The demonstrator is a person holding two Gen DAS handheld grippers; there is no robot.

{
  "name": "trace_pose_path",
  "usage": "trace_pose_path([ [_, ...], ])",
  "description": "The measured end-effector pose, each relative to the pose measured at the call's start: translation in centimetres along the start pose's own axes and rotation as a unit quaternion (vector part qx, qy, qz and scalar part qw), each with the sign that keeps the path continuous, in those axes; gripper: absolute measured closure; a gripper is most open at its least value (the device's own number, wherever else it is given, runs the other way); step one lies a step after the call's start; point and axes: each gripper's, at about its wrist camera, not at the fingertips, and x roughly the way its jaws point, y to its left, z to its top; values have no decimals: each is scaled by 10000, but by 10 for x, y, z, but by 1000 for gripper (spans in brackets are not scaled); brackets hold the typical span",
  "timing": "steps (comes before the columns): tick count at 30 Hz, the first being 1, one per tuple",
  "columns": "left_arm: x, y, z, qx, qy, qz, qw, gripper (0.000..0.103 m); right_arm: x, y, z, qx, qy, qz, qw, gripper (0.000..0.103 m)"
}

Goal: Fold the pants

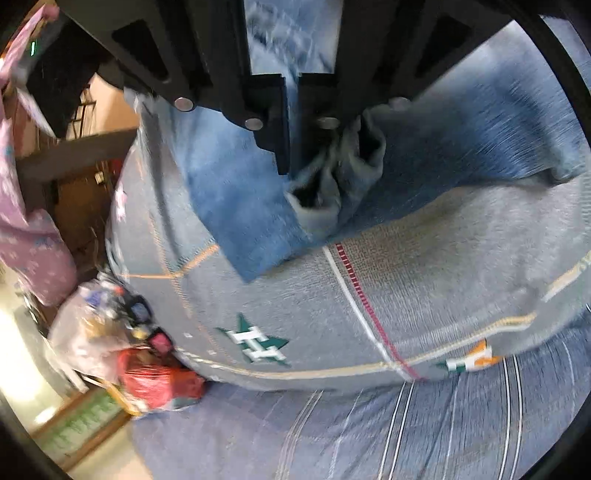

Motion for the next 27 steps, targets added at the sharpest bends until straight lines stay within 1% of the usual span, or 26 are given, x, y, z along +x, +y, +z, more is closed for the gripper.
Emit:
trace_pose_path([
  [1,-11,-1,-7,118,-62,50,9999,80,-2,1,-1,12,1,47,10000,51],
  [2,-27,0,-18,226,-178,176,9994,56,-3,2,-1,8,-8,57,10000,42],
  [3,-42,3,-30,305,-356,314,9984,47,-8,7,-1,-56,-50,7,10000,39],
  [4,-57,8,-40,371,-532,435,9969,40,-15,17,-2,-249,-160,-129,9995,37],
  [5,-75,14,-55,440,-718,579,9948,40,-19,25,-3,-362,-210,-184,9990,37],
  [7,-101,29,-79,424,-876,840,9917,40,-29,43,-2,-649,-341,-193,9971,37],
  [8,-114,38,-92,366,-952,1034,9894,40,-32,51,-3,-740,-379,-165,9964,37],
  [9,-125,49,-104,327,-1026,1252,9863,40,-36,60,-2,-833,-417,-131,9956,37],
  [10,-136,58,-119,320,-1127,1561,9808,40,-37,69,-2,-920,-432,-78,9948,37],
  [11,-143,66,-130,327,-1184,1778,9764,40,-37,77,-2,-984,-429,-25,9942,36],
  [13,-149,80,-154,288,-1223,2164,9682,39,-30,95,-6,-1165,-362,56,9925,35],
  [15,-142,93,-169,295,-1163,2372,9640,39,-17,111,-14,-1344,-208,54,9907,35],
  [16,-133,99,-175,275,-1052,2505,9620,38,-13,115,-20,-1396,-135,68,9901,35],
  [17,-121,108,-182,216,-992,2479,9634,38,-6,117,-25,-1438,-46,86,9896,35],
  [18,-120,114,-187,108,-1236,2339,9643,37,4,120,-29,-1484,74,85,9889,35],
  [19,-121,118,-189,9,-1405,2251,9642,36,21,124,-35,-1577,295,14,9870,35],
  [21,-122,121,-185,-134,-1378,2181,9661,36,44,125,-43,-1707,610,-185,9833,34],
  [22,-124,122,-182,-170,-1336,2161,9670,36,44,132,-49,-1998,432,-341,9783,31],
  [23,-127,122,-179,-182,-1293,2111,9687,36,43,138,-50,-2171,419,-419,9743,30],
  [24,-131,122,-177,-175,-1293,2049,9701,36,44,141,-51,-2219,510,-518,9724,30],
  [25,-136,122,-177,-178,-1316,1986,9710,36,41,144,-49,-2167,533,-523,9734,30],
  [27,-149,126,-180,-246,-1411,1873,9718,36,32,150,-45,-2067,488,-315,9767,30],
])
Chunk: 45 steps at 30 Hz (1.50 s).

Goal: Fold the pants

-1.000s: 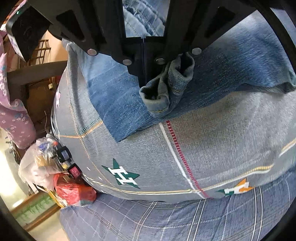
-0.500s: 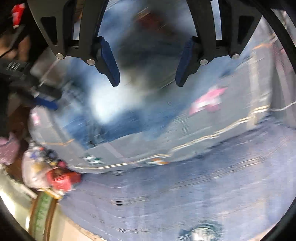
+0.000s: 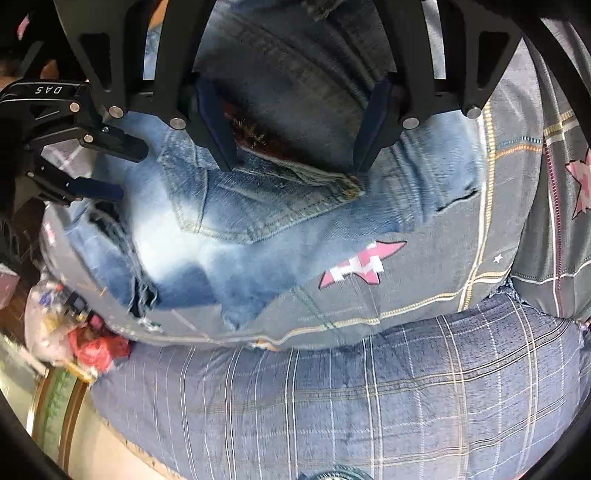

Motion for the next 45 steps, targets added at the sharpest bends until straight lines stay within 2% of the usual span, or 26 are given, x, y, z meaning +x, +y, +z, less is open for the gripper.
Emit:
trace_pose_path([
  [3,-16,9,-4,-199,-36,-17,9998,34,-15,14,9,-68,-183,128,9997,30],
  [6,-22,22,-12,-327,-3,186,9993,32,-16,33,12,-232,-241,398,9986,29],
  [8,-3,30,-22,-313,505,510,9969,32,-2,42,4,-367,-36,524,9979,30],
  [9,7,35,-28,-344,647,491,9961,32,9,45,-1,-365,135,527,9978,29],
  [12,0,52,-37,-833,495,38,9953,30,13,45,-2,-131,-6,539,9985,27],
  [13,-8,57,-36,-930,391,-11,9949,30,9,46,-1,-78,-48,472,9988,27],
  [15,-24,69,-34,-1024,94,234,9944,30,-2,53,2,-78,-228,367,9990,27],
  [17,-27,76,-31,-1105,42,252,9936,30,-12,66,4,-297,-376,432,9979,27],
  [19,-17,81,-29,-1164,188,336,9925,30,-17,86,7,-564,-462,526,9959,27],
  [21,9,83,-30,-1046,657,409,9915,30,-5,106,6,-859,-321,667,9935,27],
  [22,22,85,-31,-1011,844,355,9907,27,4,113,4,-978,-153,648,9930,28],
  [23,24,86,-30,-919,610,337,9933,21,18,121,0,-1174,58,459,9920,27],
  [25,27,86,-24,-795,700,310,9939,19,27,133,-5,-1668,-57,39,9860,27],
  [28,18,91,-17,-932,757,269,9924,21,8,136,1,-1505,-188,158,9883,27],
  [30,7,97,-12,-1021,504,226,9932,21,-11,145,-1,-1705,-455,262,9840,27],
  [32,1,105,-13,-1220,473,99,9914,21,-25,164,-5,-2043,-624,450,9759,27],
  [34,6,111,-13,-1377,557,3,9889,21,-24,189,-11,-2343,-445,836,9675,27],
  [37,14,122,-14,-1565,643,-66,9856,21,-8,215,-26,-2747,-198,1005,9561,32],
  [39,18,125,-17,-1710,709,-174,9826,21,11,224,-32,-2899,-79,751,9541,33],
  [41,15,127,-20,-1793,683,-247,9811,21,26,225,-31,-2793,-74,425,9592,45],
  [43,11,128,-21,-1784,653,-259,9814,21,26,223,-29,-2622,-84,433,9640,45],
  [45,13,131,-20,-1784,660,-271,9814,21,26,227,-35,-2832,-105,273,9586,45],
])
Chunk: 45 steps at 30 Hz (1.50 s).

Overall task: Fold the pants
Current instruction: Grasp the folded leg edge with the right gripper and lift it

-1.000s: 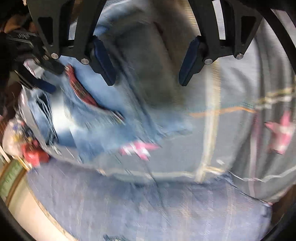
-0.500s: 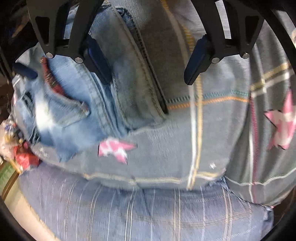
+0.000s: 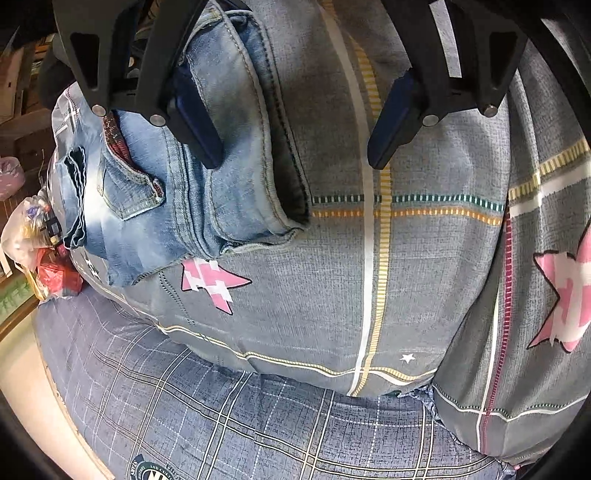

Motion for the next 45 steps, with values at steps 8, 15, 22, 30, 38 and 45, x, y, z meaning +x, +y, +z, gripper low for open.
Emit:
trace_pose_path([
  [8,5,3,1,-54,67,-40,10000,21,-5,22,-11,-484,-139,-399,9979,47],
  [15,2,9,2,-453,171,-454,9978,21,-38,-18,3,871,-299,486,9946,71],
  [22,-9,7,4,-735,157,-793,9940,21,-65,-30,6,1199,-636,605,9889,72],
  [30,-2,12,-3,-1193,448,-1064,9861,21,-62,-42,10,1270,-710,685,9870,73],
  [38,2,-11,11,-1049,222,-1153,9875,65,-67,-50,12,1298,-861,668,9855,73],
  [45,-7,-30,16,-678,78,-1060,9920,91,-71,-53,9,1344,-908,666,9845,74],
])
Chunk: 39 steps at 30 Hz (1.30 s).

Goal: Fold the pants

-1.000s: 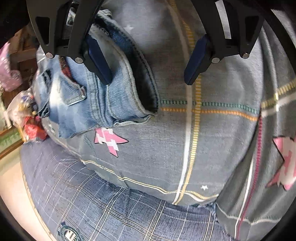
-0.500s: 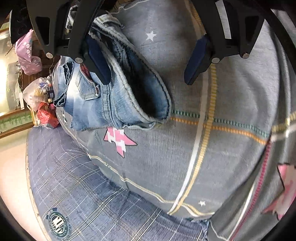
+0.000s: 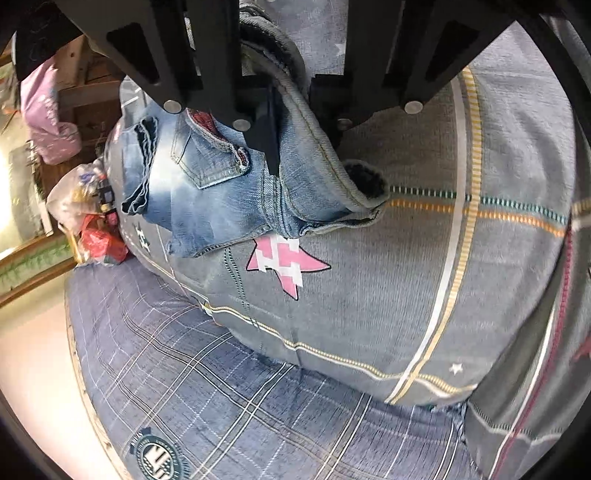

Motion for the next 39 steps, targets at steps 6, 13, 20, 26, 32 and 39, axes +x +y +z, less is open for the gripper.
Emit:
trace_pose_path([
  [6,-10,-11,3,77,-102,47,9999,91,-7,-4,3,84,-68,55,9999,74],
  [13,-25,-48,12,453,-226,128,9986,91,-30,-17,10,231,-363,74,9990,75],
  [20,-35,-101,15,921,-350,75,9951,91,-65,-41,12,529,-729,108,9959,75],
  [26,-30,-153,17,1351,-345,28,9902,91,-98,-67,6,816,-1049,4,9911,76],
  [32,-13,-202,20,1704,-259,10,9850,91,-124,-99,-1,1146,-1305,-197,9846,79],
  [39,18,-262,16,2115,-83,54,9773,91,-153,-135,-16,1428,-1508,-421,9773,81],
])
